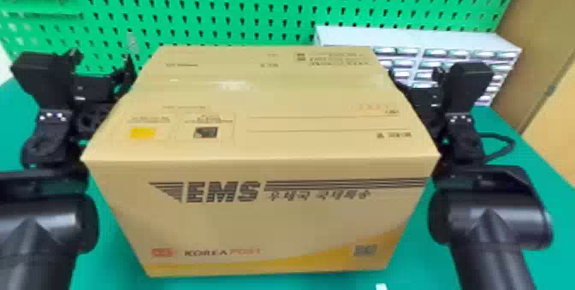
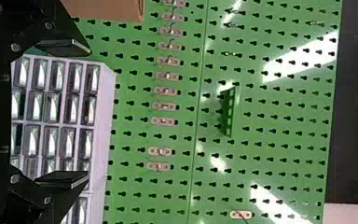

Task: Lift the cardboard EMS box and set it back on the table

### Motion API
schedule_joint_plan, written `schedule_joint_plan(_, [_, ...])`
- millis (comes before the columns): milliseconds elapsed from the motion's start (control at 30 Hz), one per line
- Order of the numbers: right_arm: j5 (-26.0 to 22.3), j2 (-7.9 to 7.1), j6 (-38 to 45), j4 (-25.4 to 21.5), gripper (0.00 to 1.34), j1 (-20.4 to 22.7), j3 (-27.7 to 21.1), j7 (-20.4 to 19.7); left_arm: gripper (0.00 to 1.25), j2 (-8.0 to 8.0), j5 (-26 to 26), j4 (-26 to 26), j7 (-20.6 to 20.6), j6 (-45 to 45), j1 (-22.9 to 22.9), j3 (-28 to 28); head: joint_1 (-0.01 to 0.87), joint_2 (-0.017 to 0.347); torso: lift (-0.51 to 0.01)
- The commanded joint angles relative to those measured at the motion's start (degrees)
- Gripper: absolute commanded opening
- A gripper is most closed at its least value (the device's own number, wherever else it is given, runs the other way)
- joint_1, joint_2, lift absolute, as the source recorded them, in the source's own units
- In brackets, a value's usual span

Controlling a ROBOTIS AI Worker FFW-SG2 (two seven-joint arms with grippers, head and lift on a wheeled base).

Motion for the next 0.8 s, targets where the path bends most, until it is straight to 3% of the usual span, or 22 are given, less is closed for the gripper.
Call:
schedule_joint_plan(0, [0.3, 0.08, 1.4, -1.4, 1.0, -0.4, 0.4, 0.0, 0.85, 0.09, 0.2, -0.8, 0.1, 0.5, -0.5, 0.1, 0.678, -0.014, -0.096])
schedule_joint_plan(767, [0.3, 0.25, 2.2, -1.5, 1.0, -0.5, 1.1, 0.0, 0.85, 0.09, 0.6, -1.0, 0.3, 0.6, -0.6, 0.0, 0.678, -0.014, -0.096])
